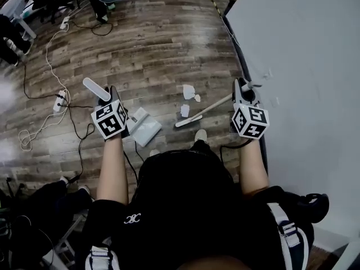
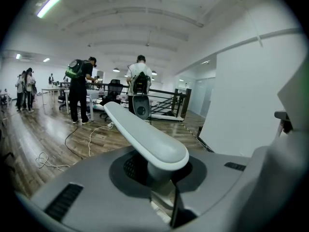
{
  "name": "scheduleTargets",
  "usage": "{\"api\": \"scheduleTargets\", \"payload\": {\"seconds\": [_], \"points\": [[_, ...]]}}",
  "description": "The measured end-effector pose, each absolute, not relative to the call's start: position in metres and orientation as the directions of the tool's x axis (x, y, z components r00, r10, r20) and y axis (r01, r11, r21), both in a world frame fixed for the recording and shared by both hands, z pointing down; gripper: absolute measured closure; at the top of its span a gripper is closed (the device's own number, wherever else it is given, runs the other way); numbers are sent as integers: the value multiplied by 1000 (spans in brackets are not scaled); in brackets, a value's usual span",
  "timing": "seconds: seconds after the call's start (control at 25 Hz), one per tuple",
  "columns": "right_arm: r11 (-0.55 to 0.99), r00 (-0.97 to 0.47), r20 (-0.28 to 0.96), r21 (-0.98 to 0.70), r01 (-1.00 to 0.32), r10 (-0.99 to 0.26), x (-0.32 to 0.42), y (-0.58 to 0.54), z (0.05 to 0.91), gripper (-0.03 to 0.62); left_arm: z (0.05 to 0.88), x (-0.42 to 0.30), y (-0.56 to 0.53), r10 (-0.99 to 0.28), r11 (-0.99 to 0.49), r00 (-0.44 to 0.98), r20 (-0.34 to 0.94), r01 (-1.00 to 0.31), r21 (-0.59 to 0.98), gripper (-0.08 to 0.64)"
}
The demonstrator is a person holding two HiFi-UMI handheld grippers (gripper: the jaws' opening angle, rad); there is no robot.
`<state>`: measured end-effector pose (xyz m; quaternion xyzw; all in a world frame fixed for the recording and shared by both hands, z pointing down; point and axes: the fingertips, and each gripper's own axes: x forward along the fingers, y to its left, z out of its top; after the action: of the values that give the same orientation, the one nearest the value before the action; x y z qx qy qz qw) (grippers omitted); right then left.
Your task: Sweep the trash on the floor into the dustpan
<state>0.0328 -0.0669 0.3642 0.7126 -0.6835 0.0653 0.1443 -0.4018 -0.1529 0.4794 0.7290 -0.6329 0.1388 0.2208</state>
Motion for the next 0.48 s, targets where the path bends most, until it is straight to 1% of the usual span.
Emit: {"api": "scheduleTargets", "payload": {"seconds": [0.12,0.24,0.36,0.48], "points": [[41,-10,294,99,-994,-956,38,-89,365,528,481,-408,-147,-856,-16,87,510,-990,142,495],[119,-92,285,78,-990,-954,53,-108,370,528,489,-410,-141,-842,116,-23,539,-983,140,495],[250,-224,290,55,-967,-930,73,-120,383,528,501,-398,-129,-811,243,-133,570,-962,122,495],[404,-374,305,38,-914,-876,90,-134,396,528,518,-379,-116,-758,352,-220,615,-930,102,494]]}}
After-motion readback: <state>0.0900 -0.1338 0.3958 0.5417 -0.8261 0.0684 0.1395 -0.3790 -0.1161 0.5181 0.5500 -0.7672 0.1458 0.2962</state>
